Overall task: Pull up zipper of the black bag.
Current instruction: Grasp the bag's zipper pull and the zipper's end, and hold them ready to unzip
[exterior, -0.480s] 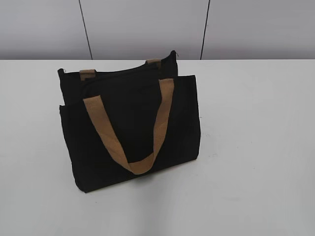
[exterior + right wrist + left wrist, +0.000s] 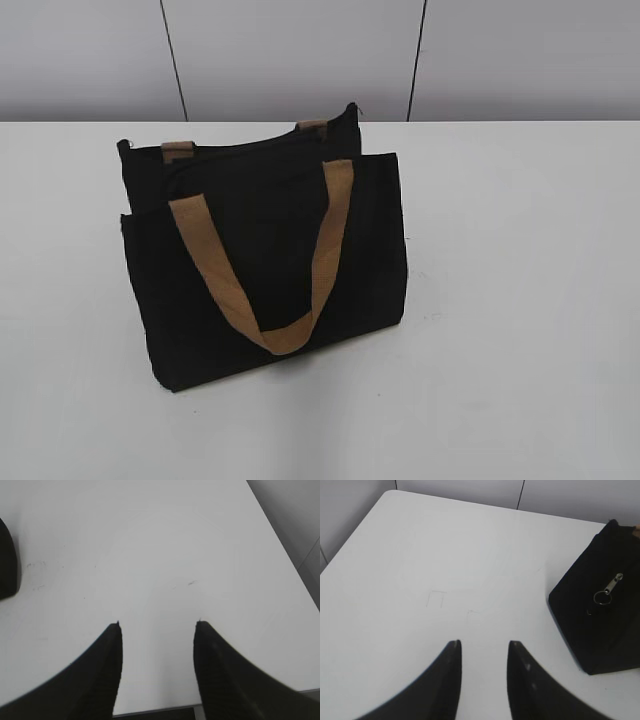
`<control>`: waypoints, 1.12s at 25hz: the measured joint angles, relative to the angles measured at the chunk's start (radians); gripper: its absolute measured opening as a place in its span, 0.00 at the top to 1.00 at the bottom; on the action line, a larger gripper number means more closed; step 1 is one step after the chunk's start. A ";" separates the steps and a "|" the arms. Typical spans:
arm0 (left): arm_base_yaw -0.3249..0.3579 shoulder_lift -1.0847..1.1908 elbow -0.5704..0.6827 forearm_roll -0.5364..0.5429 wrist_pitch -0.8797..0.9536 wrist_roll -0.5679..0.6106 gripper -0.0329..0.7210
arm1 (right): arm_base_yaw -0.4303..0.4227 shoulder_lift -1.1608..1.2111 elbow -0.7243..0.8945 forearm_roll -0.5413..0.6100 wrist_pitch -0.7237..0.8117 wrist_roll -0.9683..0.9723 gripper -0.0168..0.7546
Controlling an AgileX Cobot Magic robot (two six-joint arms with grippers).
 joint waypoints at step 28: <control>-0.114 0.386 -0.117 -0.048 -0.230 0.015 0.64 | 0.000 0.000 0.000 0.000 0.000 0.000 0.50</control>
